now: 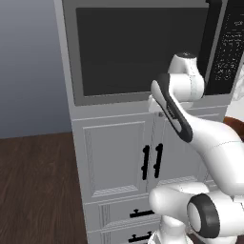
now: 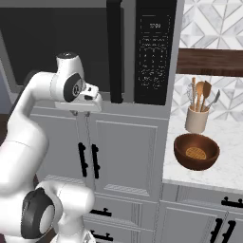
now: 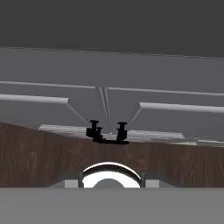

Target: Open the microwave, place the bowl with waffle inside the microwave, then close the microwave door and turn it on.

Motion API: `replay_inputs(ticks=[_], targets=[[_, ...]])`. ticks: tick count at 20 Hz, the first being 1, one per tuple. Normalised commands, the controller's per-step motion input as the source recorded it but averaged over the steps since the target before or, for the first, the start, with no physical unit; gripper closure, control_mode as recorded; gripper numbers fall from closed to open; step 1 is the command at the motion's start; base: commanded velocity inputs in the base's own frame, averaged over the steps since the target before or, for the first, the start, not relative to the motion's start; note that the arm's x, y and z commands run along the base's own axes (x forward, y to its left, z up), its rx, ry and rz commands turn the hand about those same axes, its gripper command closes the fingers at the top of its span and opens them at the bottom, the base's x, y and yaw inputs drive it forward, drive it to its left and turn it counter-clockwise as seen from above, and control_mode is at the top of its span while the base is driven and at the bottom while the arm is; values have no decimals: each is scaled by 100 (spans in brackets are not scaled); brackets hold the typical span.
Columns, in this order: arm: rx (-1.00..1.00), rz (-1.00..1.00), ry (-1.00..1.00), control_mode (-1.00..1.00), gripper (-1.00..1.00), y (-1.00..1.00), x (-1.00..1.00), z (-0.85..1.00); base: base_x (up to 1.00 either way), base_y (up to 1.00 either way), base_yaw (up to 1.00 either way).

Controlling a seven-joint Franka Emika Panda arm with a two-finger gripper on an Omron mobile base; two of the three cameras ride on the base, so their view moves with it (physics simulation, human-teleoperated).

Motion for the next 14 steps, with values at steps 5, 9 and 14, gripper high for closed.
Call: replay_inputs(ticks=[5,9,14], targets=[[0,1,-40,-100,-100,-38,-76,58,0,0,0],[4,0,-66,-100,-100,-97,-100,95,0,0,0],[27,-8,-16,-100,-100,-77,-28,42,0,0,0]])
